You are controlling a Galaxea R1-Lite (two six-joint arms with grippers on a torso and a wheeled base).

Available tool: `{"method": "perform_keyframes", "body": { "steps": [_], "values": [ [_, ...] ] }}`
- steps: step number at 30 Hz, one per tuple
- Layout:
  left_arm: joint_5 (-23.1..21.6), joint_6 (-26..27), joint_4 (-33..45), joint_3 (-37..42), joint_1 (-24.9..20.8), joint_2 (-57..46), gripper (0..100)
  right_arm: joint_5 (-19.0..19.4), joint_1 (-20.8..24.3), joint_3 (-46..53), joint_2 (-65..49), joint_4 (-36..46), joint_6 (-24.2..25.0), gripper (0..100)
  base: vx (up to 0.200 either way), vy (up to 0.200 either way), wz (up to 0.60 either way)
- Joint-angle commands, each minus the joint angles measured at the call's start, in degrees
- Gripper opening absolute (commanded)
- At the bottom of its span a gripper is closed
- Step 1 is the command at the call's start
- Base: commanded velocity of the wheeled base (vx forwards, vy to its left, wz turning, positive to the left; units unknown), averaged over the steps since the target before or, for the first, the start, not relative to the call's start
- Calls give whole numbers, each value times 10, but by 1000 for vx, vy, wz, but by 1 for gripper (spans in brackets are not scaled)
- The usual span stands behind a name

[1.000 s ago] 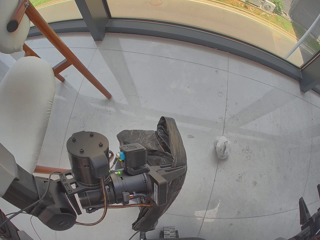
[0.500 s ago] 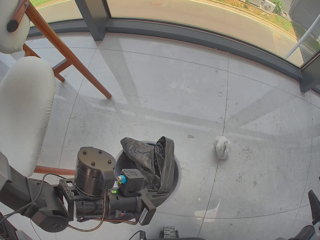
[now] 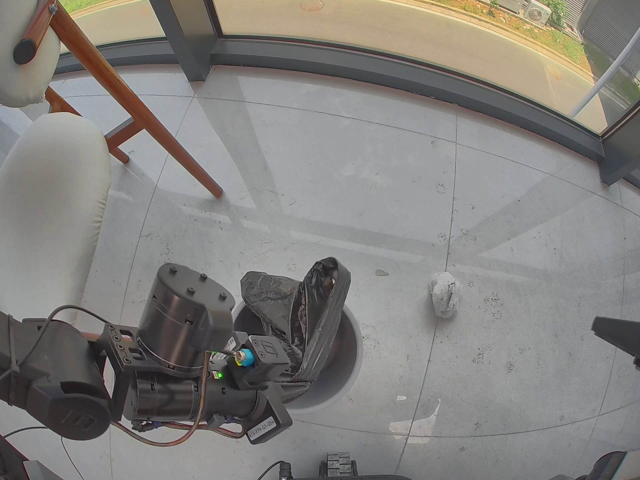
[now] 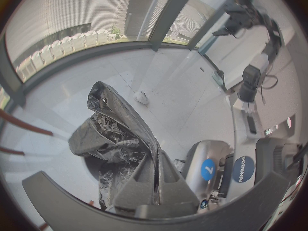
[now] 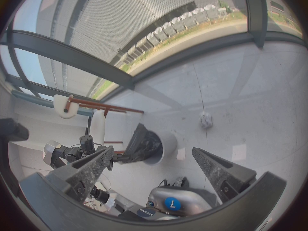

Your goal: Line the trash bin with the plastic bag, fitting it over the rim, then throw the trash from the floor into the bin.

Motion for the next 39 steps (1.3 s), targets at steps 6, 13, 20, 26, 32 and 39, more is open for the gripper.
{"method": "perform_keyframes", "body": {
  "steps": [6, 13, 20, 26, 32, 39],
  "values": [
    [40, 132, 18, -16, -16, -7, 0, 5, 53, -145, 294, 32, 21, 100, 0, 0, 0],
    [55, 133, 14, -20, -31, 20, 0, 5, 89, -189, 379, 32, 21, 100, 0, 0, 0],
    [69, 129, 12, -21, -47, 37, 0, 5, 111, -217, 427, 29, 22, 100, 0, 0, 0],
    [69, 128, 12, -28, -46, 38, 0, 5, 136, -249, 481, 30, 22, 100, 0, 0, 0],
    [70, 127, 12, -44, -46, 40, 0, 5, 153, -292, 522, 30, 21, 100, 0, 0, 0],
    [70, 127, 12, -41, -46, 39, 0, 2, 151, -345, 575, 33, 21, 100, 0, 0, 0]
  ]
}}
